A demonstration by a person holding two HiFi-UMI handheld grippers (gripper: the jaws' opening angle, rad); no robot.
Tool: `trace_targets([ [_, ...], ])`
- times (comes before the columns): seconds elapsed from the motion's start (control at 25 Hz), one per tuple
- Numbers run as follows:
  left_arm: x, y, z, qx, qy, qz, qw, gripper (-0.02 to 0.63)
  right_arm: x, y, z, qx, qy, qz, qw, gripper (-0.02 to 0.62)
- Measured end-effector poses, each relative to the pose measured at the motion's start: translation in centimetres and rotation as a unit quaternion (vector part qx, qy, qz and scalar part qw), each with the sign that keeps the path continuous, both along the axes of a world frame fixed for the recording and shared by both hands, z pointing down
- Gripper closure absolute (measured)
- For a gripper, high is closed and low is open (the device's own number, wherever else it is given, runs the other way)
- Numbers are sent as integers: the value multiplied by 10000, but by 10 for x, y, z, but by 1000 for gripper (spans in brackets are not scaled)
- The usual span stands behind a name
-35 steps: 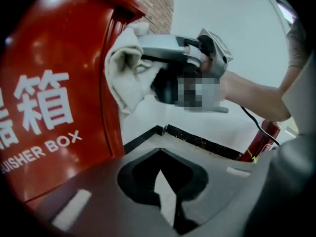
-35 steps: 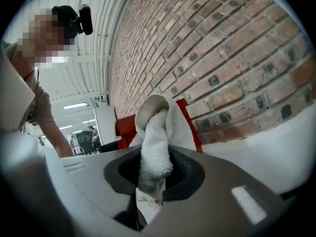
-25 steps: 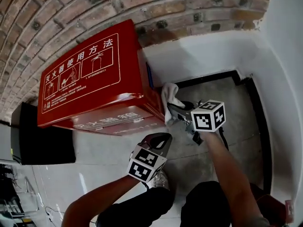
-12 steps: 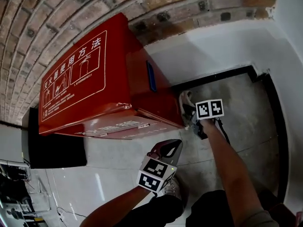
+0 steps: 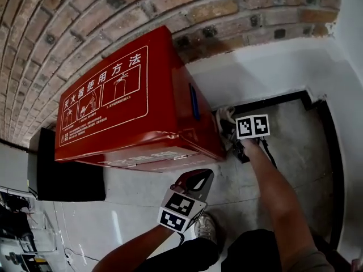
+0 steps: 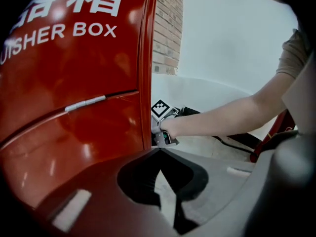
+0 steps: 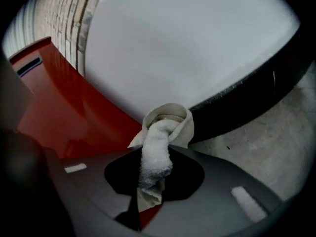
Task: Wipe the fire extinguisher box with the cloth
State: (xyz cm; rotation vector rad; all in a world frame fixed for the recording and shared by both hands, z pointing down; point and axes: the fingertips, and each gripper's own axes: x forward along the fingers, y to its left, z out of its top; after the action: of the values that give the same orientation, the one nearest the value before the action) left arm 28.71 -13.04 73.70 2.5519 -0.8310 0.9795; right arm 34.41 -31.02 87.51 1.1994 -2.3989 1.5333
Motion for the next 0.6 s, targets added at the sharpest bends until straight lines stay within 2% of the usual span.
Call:
trace_targets([
  [0.2, 10, 3, -18, 225, -117, 198, 9995, 606, -1, 7, -93, 772, -506, -138, 9956, 512],
  [0.32, 16, 2, -35, 327, -129, 254, 9991, 606, -2, 8, -163, 1345, -602, -319, 9886, 512],
  [0.48, 22, -5, -56, 630, -85, 342, 9974, 606, 1, 8, -245, 1973, -391, -532, 9781, 511],
  [0.6, 17, -9, -75, 762, 19, 205, 9969, 606, 0, 4, -281, 2191, -108, -573, 9740, 511],
])
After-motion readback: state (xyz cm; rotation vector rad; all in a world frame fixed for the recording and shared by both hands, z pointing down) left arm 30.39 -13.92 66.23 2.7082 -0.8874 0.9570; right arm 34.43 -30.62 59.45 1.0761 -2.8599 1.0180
